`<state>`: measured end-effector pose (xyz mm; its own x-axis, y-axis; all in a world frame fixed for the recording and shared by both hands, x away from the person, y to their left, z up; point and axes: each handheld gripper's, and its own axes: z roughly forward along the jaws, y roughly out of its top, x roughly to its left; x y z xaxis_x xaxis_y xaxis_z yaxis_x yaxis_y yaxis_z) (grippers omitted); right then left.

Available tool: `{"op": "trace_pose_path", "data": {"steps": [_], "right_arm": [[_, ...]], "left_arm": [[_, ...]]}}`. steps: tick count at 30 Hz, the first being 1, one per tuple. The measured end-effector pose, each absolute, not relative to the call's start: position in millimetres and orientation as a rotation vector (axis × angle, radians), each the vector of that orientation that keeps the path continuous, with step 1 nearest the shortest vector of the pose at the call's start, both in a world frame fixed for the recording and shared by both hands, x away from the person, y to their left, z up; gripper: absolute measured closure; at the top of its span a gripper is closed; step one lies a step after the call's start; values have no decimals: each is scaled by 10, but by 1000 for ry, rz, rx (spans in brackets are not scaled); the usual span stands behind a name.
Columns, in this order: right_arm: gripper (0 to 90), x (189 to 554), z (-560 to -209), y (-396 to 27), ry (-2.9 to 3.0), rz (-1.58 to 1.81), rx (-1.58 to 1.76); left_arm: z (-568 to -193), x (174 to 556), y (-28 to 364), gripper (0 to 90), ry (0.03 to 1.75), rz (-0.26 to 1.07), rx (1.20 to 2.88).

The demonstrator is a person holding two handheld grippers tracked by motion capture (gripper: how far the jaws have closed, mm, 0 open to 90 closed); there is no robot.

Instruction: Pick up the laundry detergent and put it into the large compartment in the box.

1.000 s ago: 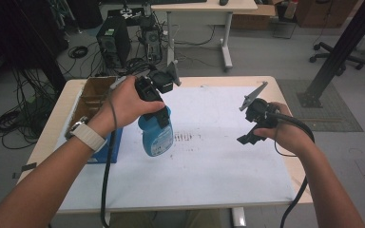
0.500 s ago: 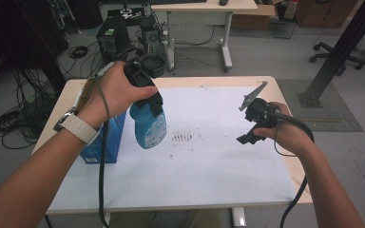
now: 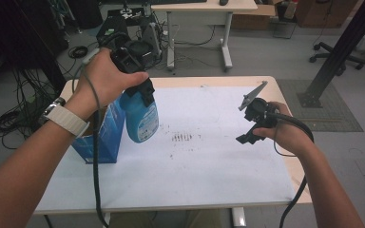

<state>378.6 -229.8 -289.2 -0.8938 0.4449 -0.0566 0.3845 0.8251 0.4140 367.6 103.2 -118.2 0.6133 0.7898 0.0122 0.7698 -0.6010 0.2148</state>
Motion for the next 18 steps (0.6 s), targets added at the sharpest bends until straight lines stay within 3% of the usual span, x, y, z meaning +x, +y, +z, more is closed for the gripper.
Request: {"op": "trace_pose_path", "data": {"steps": [18], "right_arm": [[108, 3780, -2874, -2310, 2847, 602, 650]], "left_arm": [[-785, 3707, 1359, 376, 1479, 182, 2535]]}}
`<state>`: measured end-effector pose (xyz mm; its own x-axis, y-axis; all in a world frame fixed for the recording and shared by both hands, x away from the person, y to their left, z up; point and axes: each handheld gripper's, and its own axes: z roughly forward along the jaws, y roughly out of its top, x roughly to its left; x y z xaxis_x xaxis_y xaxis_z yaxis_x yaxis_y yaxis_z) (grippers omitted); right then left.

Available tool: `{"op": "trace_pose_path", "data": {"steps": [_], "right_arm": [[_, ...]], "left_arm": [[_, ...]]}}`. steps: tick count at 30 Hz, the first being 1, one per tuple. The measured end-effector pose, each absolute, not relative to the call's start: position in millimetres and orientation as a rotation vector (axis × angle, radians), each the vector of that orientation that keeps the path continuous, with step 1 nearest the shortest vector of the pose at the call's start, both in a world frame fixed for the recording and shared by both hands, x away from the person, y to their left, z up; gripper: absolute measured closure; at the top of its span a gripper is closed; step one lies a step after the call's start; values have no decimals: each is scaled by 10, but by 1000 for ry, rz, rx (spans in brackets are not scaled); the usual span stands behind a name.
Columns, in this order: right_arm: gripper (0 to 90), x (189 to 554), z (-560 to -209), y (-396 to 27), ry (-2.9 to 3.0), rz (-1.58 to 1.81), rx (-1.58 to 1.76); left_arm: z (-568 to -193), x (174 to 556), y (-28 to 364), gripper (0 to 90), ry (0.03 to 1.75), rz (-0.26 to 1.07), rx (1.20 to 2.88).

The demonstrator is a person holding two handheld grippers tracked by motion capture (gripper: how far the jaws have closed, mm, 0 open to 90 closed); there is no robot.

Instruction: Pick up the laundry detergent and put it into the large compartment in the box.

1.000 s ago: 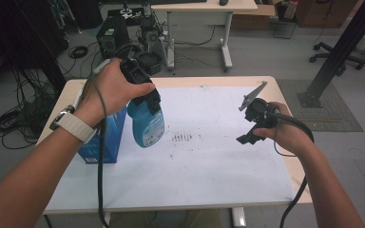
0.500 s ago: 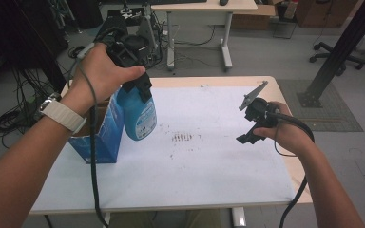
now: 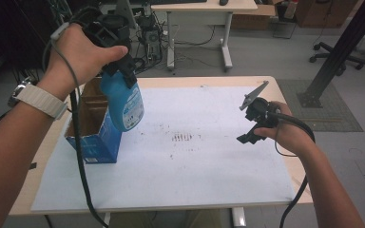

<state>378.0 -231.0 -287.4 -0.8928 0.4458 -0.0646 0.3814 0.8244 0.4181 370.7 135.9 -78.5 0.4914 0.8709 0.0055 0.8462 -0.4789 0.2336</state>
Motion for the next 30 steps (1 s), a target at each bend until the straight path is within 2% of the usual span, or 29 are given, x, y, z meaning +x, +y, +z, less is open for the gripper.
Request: {"op": "trace_pose_path", "data": {"steps": [7, 30], "right_arm": [[108, 3787, -2865, -2286, 2848, 605, 637], [108, 3802, -2861, -2268, 2852, 615, 621]], "left_arm": [[-724, 3717, 1478, 376, 1585, 156, 2481], [-521, 3759, 1864, 376, 1750, 173, 2360]]}}
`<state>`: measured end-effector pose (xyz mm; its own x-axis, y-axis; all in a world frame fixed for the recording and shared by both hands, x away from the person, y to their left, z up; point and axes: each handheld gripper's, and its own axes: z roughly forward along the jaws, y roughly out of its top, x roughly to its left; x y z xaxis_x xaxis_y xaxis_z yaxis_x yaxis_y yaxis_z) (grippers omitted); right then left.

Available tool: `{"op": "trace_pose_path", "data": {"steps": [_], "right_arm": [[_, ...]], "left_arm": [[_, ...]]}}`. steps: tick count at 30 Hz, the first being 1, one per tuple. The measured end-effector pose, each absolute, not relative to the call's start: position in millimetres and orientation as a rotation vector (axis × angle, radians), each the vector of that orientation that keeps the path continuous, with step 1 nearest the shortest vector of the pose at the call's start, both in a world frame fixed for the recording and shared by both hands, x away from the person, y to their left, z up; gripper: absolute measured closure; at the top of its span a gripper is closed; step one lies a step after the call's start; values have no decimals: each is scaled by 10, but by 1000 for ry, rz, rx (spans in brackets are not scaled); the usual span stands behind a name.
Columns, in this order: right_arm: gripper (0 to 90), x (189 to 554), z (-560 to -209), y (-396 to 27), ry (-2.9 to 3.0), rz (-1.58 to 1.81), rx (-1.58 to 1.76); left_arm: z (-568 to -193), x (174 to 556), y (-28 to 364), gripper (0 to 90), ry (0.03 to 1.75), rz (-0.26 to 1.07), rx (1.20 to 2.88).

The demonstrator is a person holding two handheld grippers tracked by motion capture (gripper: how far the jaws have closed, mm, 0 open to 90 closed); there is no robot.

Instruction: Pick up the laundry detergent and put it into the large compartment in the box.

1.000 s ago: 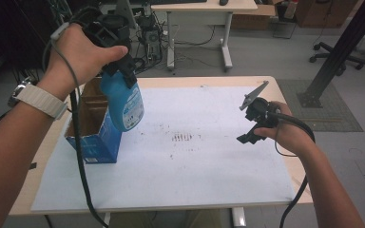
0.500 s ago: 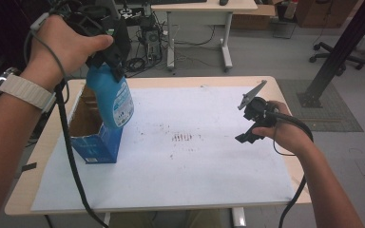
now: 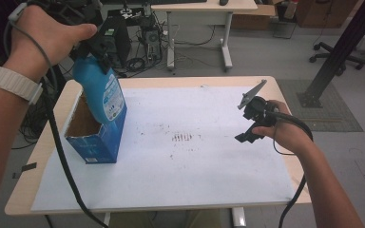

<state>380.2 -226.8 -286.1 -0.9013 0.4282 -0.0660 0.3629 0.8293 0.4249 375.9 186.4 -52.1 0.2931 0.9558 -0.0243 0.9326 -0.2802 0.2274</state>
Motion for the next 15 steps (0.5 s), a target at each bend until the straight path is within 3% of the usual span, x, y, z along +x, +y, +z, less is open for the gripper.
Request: {"op": "trace_pose_path", "data": {"steps": [15], "right_arm": [[108, 3808, -2851, -2274, 2854, 613, 625]], "left_arm": [[-461, 3781, 2113, 375, 1829, 196, 2287]]}}
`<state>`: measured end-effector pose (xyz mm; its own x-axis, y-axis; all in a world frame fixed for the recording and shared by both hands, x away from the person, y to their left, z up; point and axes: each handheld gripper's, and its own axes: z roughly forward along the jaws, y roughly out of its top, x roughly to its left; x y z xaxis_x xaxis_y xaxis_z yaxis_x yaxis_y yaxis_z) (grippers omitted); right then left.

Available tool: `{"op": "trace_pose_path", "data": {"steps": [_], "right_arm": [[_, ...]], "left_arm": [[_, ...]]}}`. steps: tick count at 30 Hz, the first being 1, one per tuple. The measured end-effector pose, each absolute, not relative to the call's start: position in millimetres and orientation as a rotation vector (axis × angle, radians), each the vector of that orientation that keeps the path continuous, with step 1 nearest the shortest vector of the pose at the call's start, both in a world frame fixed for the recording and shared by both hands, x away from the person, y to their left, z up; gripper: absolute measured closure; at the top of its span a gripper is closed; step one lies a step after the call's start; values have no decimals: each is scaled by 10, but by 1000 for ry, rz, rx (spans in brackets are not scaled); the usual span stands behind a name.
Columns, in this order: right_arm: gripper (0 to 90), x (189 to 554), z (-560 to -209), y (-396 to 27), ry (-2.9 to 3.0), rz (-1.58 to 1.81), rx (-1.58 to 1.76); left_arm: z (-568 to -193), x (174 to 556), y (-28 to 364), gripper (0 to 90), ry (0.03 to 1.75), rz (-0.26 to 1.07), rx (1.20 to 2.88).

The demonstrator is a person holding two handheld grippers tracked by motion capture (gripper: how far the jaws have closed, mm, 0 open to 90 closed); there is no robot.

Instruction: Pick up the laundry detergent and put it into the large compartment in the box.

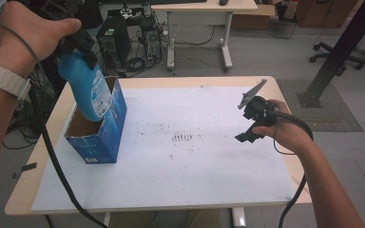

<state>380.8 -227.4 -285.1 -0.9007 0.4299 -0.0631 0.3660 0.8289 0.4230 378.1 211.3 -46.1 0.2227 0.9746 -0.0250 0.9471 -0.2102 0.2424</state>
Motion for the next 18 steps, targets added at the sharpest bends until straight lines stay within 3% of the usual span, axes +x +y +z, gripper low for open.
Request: {"op": "trace_pose_path", "data": {"steps": [18], "right_arm": [[108, 3830, -2867, -2285, 2854, 614, 631]], "left_arm": [[-564, 3862, 2434, 376, 1947, 246, 2183]]}}
